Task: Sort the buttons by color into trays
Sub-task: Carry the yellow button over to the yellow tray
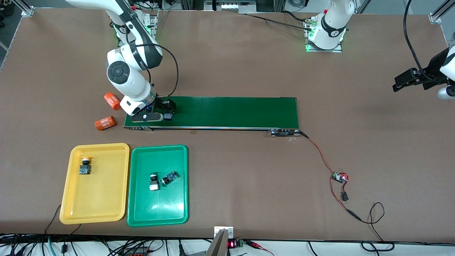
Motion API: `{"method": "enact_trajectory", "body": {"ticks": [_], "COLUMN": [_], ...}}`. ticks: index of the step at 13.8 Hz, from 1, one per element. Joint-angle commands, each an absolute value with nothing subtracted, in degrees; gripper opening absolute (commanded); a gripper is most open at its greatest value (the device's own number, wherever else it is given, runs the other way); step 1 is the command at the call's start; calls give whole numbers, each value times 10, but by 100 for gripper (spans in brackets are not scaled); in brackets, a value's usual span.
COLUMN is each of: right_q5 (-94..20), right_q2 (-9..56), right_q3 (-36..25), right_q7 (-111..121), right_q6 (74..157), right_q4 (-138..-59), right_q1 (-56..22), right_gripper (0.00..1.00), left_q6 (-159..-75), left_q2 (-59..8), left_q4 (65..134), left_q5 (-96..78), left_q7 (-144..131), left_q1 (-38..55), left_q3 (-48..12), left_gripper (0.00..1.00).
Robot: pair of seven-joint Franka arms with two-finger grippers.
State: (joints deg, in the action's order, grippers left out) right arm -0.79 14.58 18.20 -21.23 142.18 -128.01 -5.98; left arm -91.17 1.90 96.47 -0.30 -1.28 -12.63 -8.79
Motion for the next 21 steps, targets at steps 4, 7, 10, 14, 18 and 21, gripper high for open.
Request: {"method": "enact_trajectory", "body": {"ticks": [4, 7, 10, 14, 18, 21], "right_q5": [39, 46, 46, 51, 106, 107], "right_q2": [185, 185, 185, 205, 278, 348], "right_q3": [185, 185, 184, 173, 119, 77], "right_q7": [-212, -209, -207, -180, -85, -35], "right_q6": [1456, 1448, 1362, 1288, 1277, 1283], "right_q4": [-1270, -1252, -1185, -1076, -991, -941], "right_q1": [-55, -52, -47, -30, -30, -30], "right_gripper": [73, 14, 0, 0, 0, 0], "left_q6": [-909, -908, -908, -909, -908, -908], "left_q2": [31, 33, 32, 32, 32, 31], "left_q4": [976, 975, 976, 975, 975, 975], "left_q5": [4, 4, 4, 4, 4, 4], "left_q7": [-11, -11, -11, -11, -11, -11], "left_q1": [-132, -132, -132, -132, -132, -132], "left_q3": [-90, -96, -94, -94, -96, -96], "left_gripper": [100, 100, 100, 100, 100, 100]}}
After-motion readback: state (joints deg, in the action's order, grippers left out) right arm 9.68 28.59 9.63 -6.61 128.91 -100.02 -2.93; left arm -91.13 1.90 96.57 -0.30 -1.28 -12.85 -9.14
